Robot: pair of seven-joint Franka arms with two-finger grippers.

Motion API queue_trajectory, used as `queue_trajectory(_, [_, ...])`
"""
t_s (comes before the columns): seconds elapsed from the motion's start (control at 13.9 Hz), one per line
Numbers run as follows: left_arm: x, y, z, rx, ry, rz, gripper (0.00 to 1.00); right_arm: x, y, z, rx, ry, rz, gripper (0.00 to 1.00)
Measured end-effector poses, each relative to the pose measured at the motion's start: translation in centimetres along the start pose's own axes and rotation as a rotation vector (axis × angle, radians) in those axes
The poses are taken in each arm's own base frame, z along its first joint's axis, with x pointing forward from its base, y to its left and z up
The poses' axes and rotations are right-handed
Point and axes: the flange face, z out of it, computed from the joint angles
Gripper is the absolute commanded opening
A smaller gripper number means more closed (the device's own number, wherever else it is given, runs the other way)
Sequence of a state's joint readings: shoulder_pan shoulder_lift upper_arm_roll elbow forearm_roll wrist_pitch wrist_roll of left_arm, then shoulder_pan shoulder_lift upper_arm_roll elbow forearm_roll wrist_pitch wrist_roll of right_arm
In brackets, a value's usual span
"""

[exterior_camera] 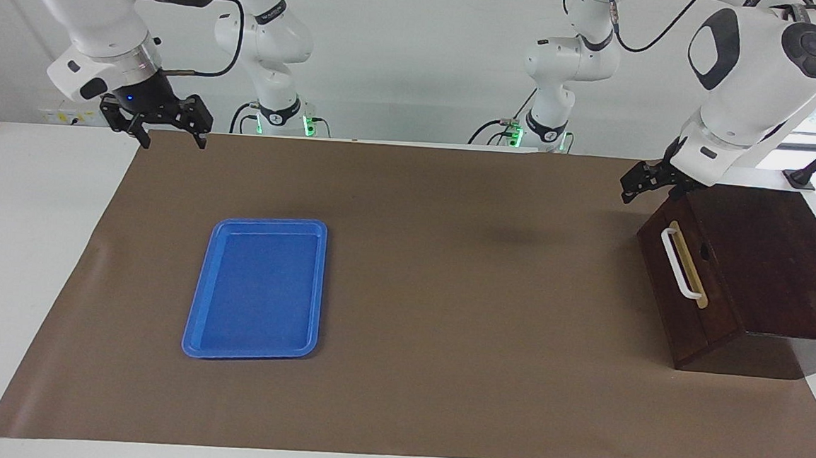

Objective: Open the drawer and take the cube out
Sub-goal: 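Pull the wooden drawer open toward the robot with the left gripper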

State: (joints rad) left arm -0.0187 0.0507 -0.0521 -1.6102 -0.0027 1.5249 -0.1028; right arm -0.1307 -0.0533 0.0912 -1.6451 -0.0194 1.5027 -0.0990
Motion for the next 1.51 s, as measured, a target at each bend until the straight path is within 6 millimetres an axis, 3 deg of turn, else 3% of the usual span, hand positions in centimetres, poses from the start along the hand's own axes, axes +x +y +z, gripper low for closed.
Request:
queue_trajectory(0.65, [-0.8,0.1,-1.7,-0.003,0.044,-0.003,1.00,0.0,0.0,0.0,0.000,0.000,0.000,1.00])
queue_trajectory(0.86, [-0.4,0.7,-0.9,0.002,0.070,0.006,1.00,0.0,0.0,0.0,0.000,0.000,0.000,1.00])
queue_trajectory(1.08, [0.2,1.1,2.3,0.086,0.128,0.036,1.00,0.0,0.0,0.0,0.000,0.000,0.000,1.00])
queue_trajectory(1.22, [0.6,0.7,5.4,0.177,0.157,0.068,1.00,0.0,0.0,0.0,0.000,0.000,0.000,1.00])
queue_trajectory(1.51, [2.4,-0.3,9.9,0.327,0.209,0.147,1.00,0.0,0.0,0.0,0.000,0.000,-0.001,1.00])
